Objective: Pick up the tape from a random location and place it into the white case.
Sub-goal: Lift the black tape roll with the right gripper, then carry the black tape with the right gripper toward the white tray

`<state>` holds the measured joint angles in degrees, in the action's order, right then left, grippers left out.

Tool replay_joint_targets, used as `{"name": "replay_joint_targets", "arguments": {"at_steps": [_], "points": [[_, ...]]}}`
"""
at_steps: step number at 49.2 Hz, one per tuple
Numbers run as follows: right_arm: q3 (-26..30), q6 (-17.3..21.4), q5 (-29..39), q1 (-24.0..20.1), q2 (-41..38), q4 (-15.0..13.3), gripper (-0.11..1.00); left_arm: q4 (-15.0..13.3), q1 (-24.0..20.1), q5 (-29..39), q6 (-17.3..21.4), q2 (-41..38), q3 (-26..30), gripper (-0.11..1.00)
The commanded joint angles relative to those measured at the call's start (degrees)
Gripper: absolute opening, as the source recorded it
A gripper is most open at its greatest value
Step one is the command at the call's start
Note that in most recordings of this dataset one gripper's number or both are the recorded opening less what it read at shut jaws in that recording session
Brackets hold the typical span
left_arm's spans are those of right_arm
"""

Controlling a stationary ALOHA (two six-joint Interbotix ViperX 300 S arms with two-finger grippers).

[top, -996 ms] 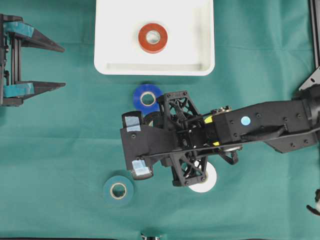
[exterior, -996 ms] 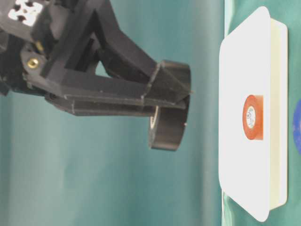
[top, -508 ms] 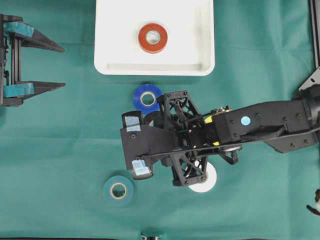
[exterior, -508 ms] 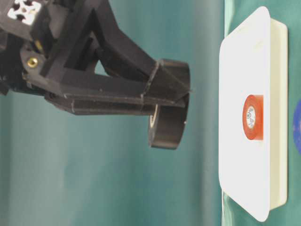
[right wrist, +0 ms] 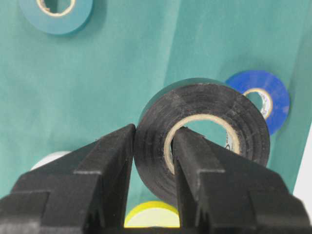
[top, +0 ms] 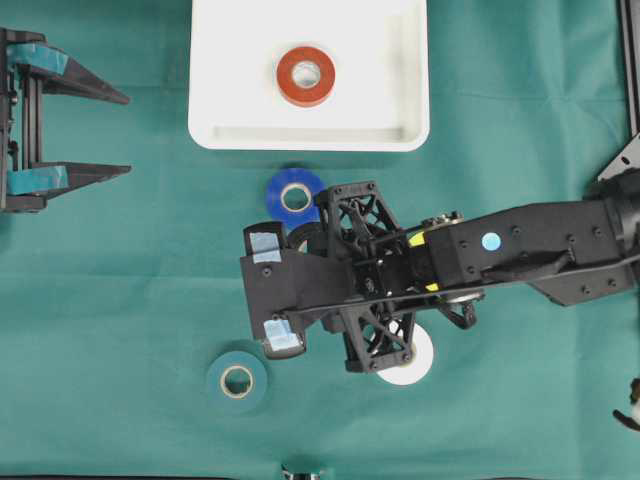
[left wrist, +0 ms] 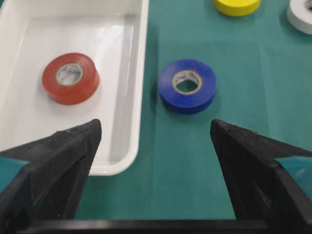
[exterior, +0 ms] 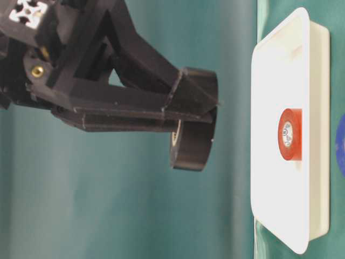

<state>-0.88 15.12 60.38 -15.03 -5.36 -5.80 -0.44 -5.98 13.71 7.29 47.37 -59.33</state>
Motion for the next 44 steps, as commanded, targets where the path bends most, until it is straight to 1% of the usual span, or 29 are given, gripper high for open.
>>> {"name": "replay_joint_targets", "arguments": {"at_steps": [1,18,27,34,44], "points": [[1.76,0.26,-0.09,0.09,1.85,-0.09,0.25,-0.09,0.00,-0.44,0.09,-0.18,1.05,0.99],[1.76,0.26,-0.09,0.18,1.85,-0.18,0.25,-0.09,0.00,-0.35,0.09,-0.18,1.05,0.99],[1.76,0.18,0.00,0.88,1.85,-1.41,0.25,-0.09,0.00,-0.35,0.09,-0.18,0.97,0.99],[1.58,0.09,0.26,2.72,1.85,-1.58,0.25,-0.09,0.09,-0.18,0.00,-0.18,0.97,0.99],[0.88,-0.44,0.26,6.68,2.29,-1.67,0.25,-0.09,0.09,-0.26,0.00,-0.18,1.05,0.99]]}}
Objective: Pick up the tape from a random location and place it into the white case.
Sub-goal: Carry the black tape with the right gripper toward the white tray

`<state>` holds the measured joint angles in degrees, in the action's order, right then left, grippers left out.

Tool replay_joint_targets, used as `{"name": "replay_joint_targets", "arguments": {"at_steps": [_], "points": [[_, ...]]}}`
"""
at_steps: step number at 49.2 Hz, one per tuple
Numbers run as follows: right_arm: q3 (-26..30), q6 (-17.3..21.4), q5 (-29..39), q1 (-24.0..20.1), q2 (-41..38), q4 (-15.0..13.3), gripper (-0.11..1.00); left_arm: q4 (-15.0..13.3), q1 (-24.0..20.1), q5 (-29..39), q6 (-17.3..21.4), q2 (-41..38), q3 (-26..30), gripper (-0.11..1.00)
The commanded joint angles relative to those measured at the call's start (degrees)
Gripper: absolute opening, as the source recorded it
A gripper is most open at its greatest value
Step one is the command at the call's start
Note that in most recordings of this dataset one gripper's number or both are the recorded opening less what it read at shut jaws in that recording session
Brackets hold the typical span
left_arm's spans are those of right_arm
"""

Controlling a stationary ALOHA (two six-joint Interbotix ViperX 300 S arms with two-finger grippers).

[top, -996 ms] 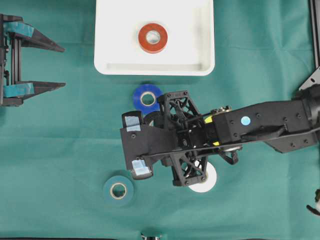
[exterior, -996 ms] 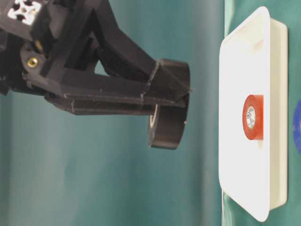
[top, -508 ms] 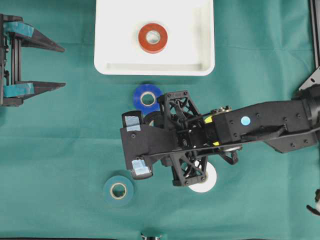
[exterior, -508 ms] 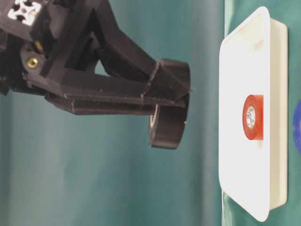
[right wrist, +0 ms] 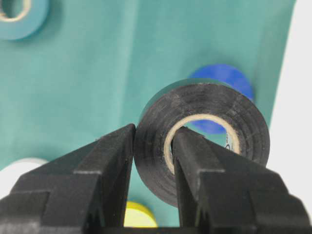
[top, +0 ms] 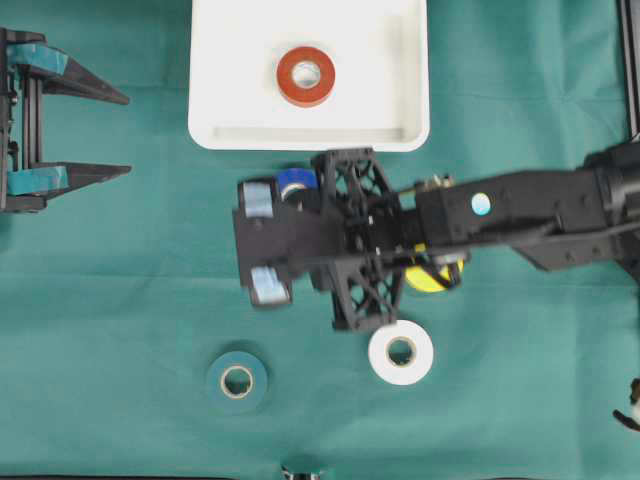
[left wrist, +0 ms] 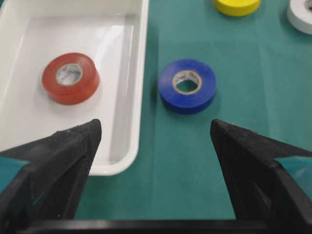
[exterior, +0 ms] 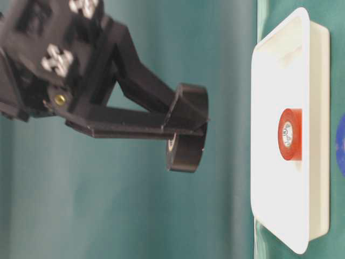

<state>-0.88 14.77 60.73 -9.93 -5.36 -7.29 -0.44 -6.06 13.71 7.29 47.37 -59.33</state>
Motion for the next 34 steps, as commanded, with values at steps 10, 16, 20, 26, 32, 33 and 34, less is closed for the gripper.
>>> {"name": "replay_joint_targets", "arguments": {"at_steps": [10,16,20,26,32,33,34], "points": [[0.18,-0.35,-0.09,6.59,2.90,-0.09,0.25,-0.09,0.09,-0.18,0.00,-0.18,0.97,0.99],[-0.09,-0.44,-0.09,9.49,2.99,-0.26,0.25,-0.09,0.09,-0.18,0.09,-0.18,0.97,0.99],[0.00,-0.44,-0.09,11.34,2.99,-0.62,0.25,-0.09,0.18,-0.18,0.00,-0.18,0.97,0.99],[-0.09,-0.44,-0.09,13.89,2.99,-2.11,0.25,-0.09,0.09,-0.18,0.00,-0.18,1.05,0.99],[-0.09,-0.44,-0.09,16.52,2.99,-2.90,0.25,-0.09,0.18,-0.09,0.00,-0.09,0.97,0.99],[-0.09,-0.44,-0.09,16.87,2.99,-2.99,0.25,-0.09,0.18,-0.09,0.00,-0.09,1.05,0.99],[-0.09,-0.44,-0.09,17.31,2.99,-2.90,0.25,-0.09,0.18,0.00,0.00,-0.18,0.97,0.99]]}}
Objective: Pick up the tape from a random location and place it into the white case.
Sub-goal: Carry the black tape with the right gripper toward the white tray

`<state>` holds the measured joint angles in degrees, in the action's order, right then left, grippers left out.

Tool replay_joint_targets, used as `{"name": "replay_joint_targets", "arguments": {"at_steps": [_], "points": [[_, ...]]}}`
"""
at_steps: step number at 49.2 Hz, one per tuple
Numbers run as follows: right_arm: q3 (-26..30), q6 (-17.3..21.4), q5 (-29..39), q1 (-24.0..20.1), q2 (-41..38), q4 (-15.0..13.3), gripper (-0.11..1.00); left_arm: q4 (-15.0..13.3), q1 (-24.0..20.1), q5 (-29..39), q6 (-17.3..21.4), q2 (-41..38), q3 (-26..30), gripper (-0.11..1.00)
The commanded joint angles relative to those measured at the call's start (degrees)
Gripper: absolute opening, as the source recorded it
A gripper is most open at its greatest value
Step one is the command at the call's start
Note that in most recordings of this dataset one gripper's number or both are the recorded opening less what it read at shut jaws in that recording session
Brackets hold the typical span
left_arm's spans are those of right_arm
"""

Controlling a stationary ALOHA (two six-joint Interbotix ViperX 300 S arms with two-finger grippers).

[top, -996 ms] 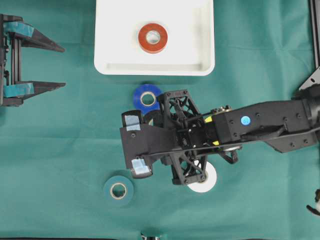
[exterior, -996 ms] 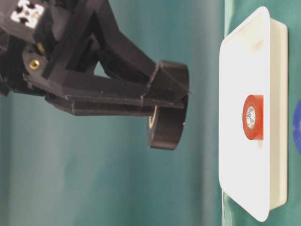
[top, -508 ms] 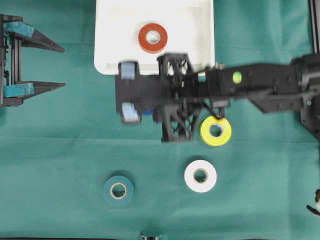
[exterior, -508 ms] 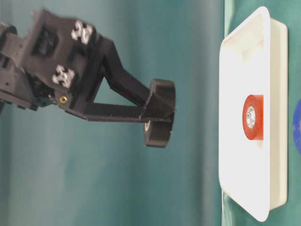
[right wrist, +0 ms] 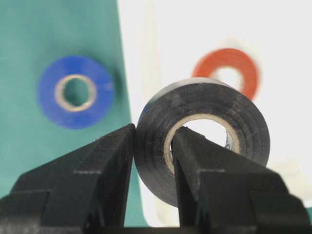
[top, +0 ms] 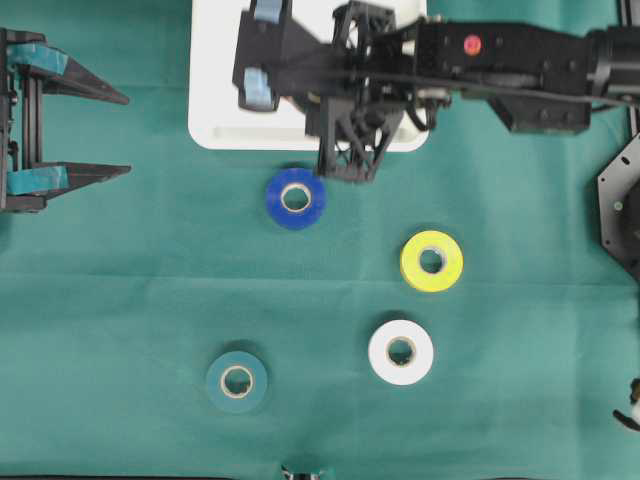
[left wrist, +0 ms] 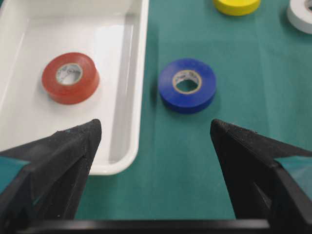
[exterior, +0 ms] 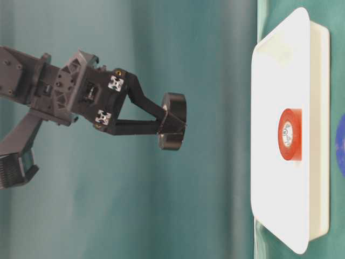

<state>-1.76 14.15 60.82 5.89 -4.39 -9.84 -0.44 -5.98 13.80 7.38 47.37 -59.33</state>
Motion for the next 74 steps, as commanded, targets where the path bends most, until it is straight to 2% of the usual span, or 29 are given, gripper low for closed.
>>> {"name": "replay_joint_targets", "arguments": {"at_steps": [1,17,35,59,74], "points": [[0.79,0.18,-0.18,1.93,2.02,-0.44,0.25,-0.09,0.09,-0.18,-0.09,-0.18,1.05,0.99],[0.79,0.26,-0.18,7.03,2.02,-0.44,0.25,-0.09,0.09,-0.09,-0.09,-0.09,0.97,0.99],[-0.09,0.35,-0.18,7.21,2.64,-0.44,0.25,-0.09,0.09,0.09,-0.09,0.18,0.97,0.99],[-12.04,1.14,-3.08,8.70,11.43,-0.44,0.25,-0.09,0.09,0.09,-0.09,0.18,1.05,0.99],[-13.10,1.05,-4.48,8.96,12.22,-0.53,0.25,-0.09,0.09,0.00,-0.09,0.18,1.05,0.99]]}}
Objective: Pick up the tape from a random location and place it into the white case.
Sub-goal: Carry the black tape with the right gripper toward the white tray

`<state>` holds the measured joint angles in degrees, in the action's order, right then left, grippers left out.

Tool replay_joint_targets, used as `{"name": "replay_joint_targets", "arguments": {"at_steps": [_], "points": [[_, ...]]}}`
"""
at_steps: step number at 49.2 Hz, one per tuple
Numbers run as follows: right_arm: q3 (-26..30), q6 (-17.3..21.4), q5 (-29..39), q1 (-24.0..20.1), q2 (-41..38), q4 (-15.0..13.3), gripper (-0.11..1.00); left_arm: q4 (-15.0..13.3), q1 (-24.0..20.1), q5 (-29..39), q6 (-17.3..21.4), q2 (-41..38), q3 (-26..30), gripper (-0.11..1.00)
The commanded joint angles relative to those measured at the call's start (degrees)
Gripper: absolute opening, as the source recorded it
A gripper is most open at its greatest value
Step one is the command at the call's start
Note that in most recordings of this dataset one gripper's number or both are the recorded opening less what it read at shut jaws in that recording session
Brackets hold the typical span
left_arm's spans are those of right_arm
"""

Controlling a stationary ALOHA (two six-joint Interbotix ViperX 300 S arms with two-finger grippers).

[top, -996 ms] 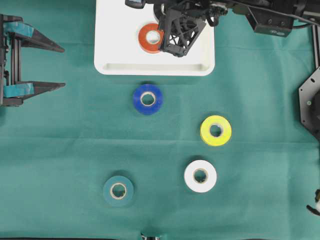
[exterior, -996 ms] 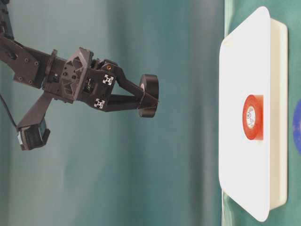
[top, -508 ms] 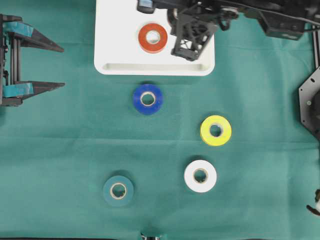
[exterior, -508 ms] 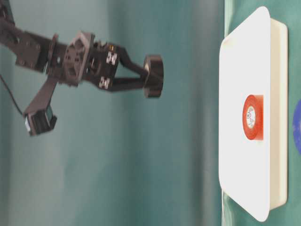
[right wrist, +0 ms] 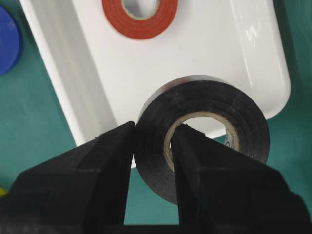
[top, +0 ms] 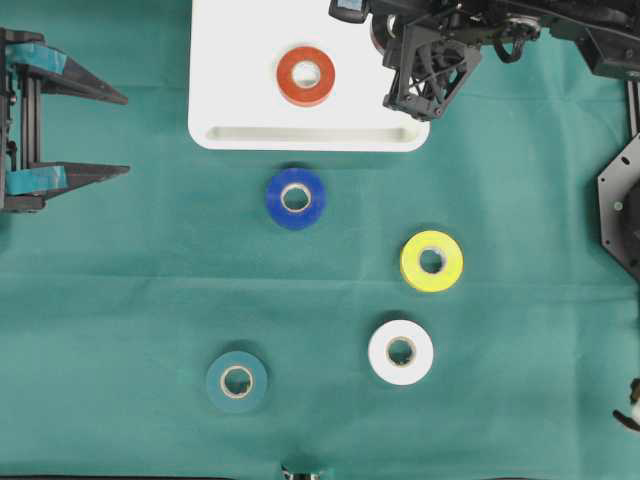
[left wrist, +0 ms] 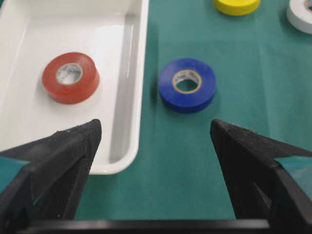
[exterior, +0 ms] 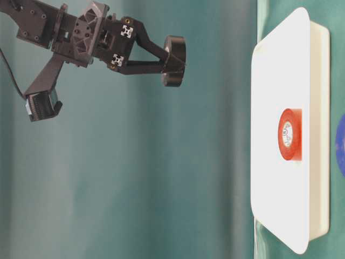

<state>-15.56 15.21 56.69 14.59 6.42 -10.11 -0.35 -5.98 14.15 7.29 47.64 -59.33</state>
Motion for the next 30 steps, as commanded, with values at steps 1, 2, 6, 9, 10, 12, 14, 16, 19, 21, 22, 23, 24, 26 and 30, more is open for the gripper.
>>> {"name": "replay_joint_targets", "arguments": {"at_steps": [1,2,6,9,10,12,14,16,19,21,22,23,24,26,30], "points": [[0.70,0.00,-0.44,0.35,1.49,-0.18,0.25,-0.18,0.00,-0.44,0.00,-0.09,1.05,0.99],[0.70,0.00,-0.35,0.26,1.49,-0.18,0.25,-0.18,0.00,-0.44,0.00,-0.18,1.05,0.99],[0.70,0.00,-0.44,0.26,1.49,-0.18,0.25,-0.18,0.09,-0.35,0.00,-0.09,1.05,0.99],[0.70,0.00,-0.53,0.26,1.41,-0.26,0.25,-0.18,0.09,-0.35,0.00,-0.09,0.97,0.99],[0.70,0.00,-0.62,0.26,1.41,-0.18,0.25,-0.18,0.09,-0.44,0.00,-0.09,1.05,0.99],[0.70,0.00,-0.70,0.26,1.49,-0.18,0.25,-0.18,0.00,-0.35,0.00,-0.09,1.05,0.99],[0.70,0.00,-0.88,0.26,1.49,-0.18,0.25,-0.18,0.09,-0.35,0.00,-0.09,1.05,0.99],[0.70,0.00,-0.88,0.26,1.49,-0.18,0.25,-0.18,0.09,-0.35,0.00,-0.09,1.05,0.99],[0.62,0.00,-0.88,0.26,1.41,-0.26,0.25,-0.18,0.00,-0.35,0.00,-0.18,1.05,0.99],[0.62,0.00,-0.88,0.26,1.49,-0.18,0.25,-0.18,0.00,-0.35,0.00,-0.09,1.05,0.99],[0.62,0.00,-0.88,0.26,1.49,-0.18,0.25,-0.18,0.09,-0.35,0.00,-0.09,1.05,0.99],[0.62,0.00,-0.88,0.26,1.49,-0.26,0.25,-0.18,0.09,-0.35,0.00,-0.09,1.05,0.99],[0.62,0.00,-0.88,0.26,1.41,-0.18,0.25,-0.18,0.00,-0.35,0.00,-0.09,1.05,0.99],[0.62,0.00,-0.97,0.26,1.41,-0.18,0.25,-0.18,0.00,-0.35,0.00,-0.09,1.05,0.99],[0.44,0.18,-1.32,0.35,0.97,-0.18,0.25,-0.18,0.09,-0.35,0.00,-0.09,0.97,0.99]]}}
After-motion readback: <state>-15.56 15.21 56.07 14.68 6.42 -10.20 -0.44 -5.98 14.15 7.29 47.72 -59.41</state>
